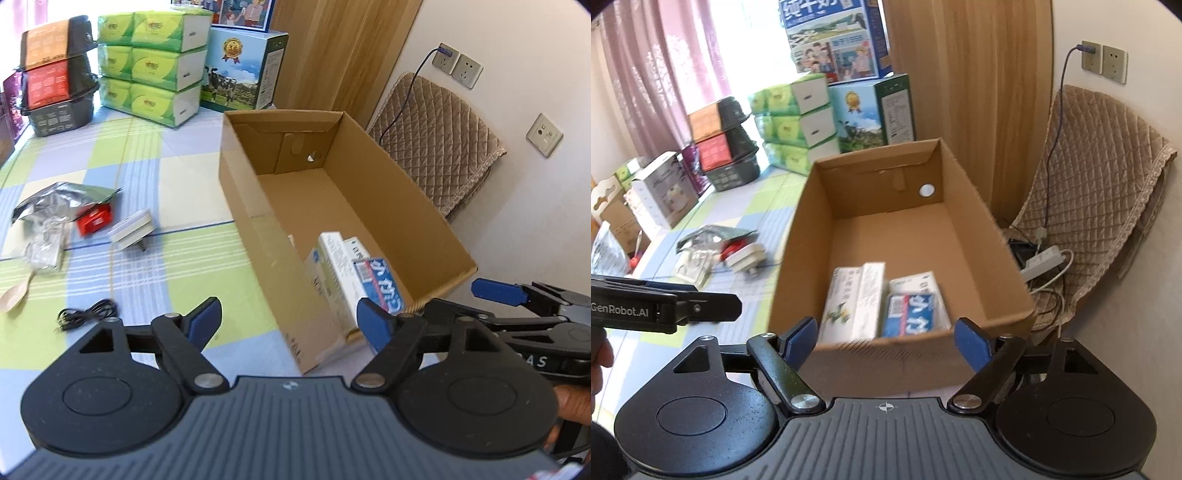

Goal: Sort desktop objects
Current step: 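Withdraw both tools from the cardboard box toward the remaining items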

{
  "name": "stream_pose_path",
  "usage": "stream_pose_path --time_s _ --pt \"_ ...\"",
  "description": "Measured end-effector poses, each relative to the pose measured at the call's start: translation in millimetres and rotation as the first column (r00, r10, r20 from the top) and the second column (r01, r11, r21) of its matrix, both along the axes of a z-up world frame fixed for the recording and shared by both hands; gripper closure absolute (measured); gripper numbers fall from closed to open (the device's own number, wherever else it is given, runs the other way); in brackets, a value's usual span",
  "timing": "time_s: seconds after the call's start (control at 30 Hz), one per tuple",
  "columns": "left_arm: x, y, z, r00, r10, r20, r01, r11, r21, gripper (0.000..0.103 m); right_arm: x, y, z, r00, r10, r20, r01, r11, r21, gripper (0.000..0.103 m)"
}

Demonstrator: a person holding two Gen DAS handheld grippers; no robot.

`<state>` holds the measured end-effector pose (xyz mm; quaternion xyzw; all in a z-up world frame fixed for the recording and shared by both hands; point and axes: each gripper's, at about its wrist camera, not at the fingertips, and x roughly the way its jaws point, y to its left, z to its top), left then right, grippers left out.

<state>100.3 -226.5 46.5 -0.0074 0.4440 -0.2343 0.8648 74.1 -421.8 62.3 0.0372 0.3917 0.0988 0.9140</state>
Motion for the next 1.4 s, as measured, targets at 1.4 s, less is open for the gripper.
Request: stream_pose_path --time_s 1.4 --pt "-59 195 -34 0.958 0.286 0.029 -0.287 0.948 0.134 0.002 -64 119 -24 0.970 0.235 -0.061 -0.235 0.972 0.001 0.002"
